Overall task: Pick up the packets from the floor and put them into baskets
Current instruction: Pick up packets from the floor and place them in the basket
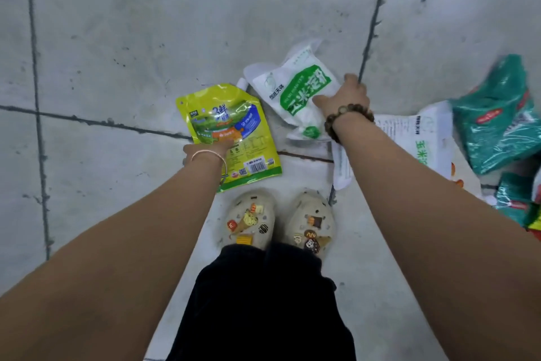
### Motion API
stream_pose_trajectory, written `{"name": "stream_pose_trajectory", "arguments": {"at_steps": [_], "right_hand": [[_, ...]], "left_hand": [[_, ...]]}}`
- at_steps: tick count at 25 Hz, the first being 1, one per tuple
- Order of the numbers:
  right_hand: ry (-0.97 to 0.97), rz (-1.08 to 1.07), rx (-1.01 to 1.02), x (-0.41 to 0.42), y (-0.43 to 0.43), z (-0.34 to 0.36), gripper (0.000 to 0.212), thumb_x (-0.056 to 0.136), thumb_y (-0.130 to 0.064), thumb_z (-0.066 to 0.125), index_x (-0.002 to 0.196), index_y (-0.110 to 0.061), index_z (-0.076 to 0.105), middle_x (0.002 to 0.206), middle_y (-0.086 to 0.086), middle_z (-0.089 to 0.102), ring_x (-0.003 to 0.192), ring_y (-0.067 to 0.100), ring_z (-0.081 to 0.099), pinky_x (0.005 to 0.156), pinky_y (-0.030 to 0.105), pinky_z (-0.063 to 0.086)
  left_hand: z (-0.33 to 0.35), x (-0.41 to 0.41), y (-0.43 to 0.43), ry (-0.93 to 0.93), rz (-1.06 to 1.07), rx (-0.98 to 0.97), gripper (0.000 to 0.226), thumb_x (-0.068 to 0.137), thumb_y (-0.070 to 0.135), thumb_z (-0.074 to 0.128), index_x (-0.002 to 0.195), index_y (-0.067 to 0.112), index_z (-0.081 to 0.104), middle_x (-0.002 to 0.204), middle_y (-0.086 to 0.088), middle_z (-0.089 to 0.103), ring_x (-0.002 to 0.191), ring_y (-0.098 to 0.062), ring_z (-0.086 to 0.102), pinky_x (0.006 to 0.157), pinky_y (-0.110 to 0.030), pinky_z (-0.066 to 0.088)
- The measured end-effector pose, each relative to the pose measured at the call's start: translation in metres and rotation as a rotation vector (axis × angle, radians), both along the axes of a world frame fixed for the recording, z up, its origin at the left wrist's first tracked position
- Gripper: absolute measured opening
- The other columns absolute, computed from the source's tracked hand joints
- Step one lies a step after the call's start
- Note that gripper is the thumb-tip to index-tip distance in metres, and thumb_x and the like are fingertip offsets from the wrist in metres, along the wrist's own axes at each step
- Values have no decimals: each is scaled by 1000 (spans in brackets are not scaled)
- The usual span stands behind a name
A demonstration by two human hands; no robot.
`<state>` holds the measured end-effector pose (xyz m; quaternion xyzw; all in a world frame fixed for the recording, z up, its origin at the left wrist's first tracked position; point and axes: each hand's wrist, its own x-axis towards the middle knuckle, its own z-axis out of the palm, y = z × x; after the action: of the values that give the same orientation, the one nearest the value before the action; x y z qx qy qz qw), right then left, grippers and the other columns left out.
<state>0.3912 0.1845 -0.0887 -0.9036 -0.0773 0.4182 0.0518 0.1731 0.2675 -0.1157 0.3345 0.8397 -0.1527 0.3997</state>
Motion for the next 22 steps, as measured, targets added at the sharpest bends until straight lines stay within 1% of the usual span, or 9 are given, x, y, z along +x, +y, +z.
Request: {"name": "stream_pose_trajectory", "arguments": {"at_steps": [2,4,7,10,12,13,16,20,22], "right_hand": [[61,-73,-33,5,2,-17,72,78,-44,66,134,-13,35,135,10,45,122,30,46,102,44,37],[150,-123,-58,11,4,-21,71,74,-44,71,130,-10,42,130,8,52,116,28,52,97,37,43],[305,-140,-21,6,7,-18,56,79,-30,72,125,-4,53,122,4,57,110,21,55,82,25,42],[255,-216,92,-6,-1,-10,30,77,-22,73,101,-9,61,108,7,63,94,20,56,85,27,47],[224,-293,152,-11,-11,5,24,75,-23,75,89,-14,58,95,4,61,84,19,56,80,28,49],[223,-371,183,-11,-17,14,25,75,-22,75,90,-14,58,91,2,59,79,17,56,76,26,48],[246,-608,278,-13,-38,51,24,76,-17,74,94,-14,58,85,-3,59,81,16,56,73,24,45],[229,-737,410,-14,-63,115,24,77,-7,72,94,-17,60,94,0,63,90,19,61,79,29,51],[218,-775,442,-14,-76,152,24,76,-6,73,93,-18,60,92,-2,63,86,16,61,70,23,51]], "left_hand": [[-13,3,-1,46,69,20,116,59,49,83,141,2,16,146,-20,28,133,-36,32,108,-49,30],[-22,3,-6,42,94,54,118,54,54,83,141,3,20,145,-18,33,131,-36,36,106,-49,30],[-23,2,-8,-79,199,97,102,56,53,83,134,3,40,135,-14,50,120,-33,50,98,-37,39],[-11,10,-5,-181,223,192,83,63,37,84,130,3,47,126,-9,57,112,-28,56,93,-35,45],[8,18,0,-233,232,257,60,69,24,82,119,7,53,101,-1,58,93,-22,56,79,-29,46],[20,22,3,-242,213,256,52,71,22,81,114,9,54,96,0,55,89,-21,54,76,-27,44],[59,28,13,-213,95,223,55,72,23,80,117,3,55,104,-4,58,88,-22,56,75,-28,44],[129,37,18,-338,-40,207,44,73,10,78,113,6,60,96,-7,63,81,-22,61,70,-29,49],[169,43,16,-405,-144,203,40,72,6,77,108,9,60,88,-3,65,69,-13,64,62,-22,52]]}}
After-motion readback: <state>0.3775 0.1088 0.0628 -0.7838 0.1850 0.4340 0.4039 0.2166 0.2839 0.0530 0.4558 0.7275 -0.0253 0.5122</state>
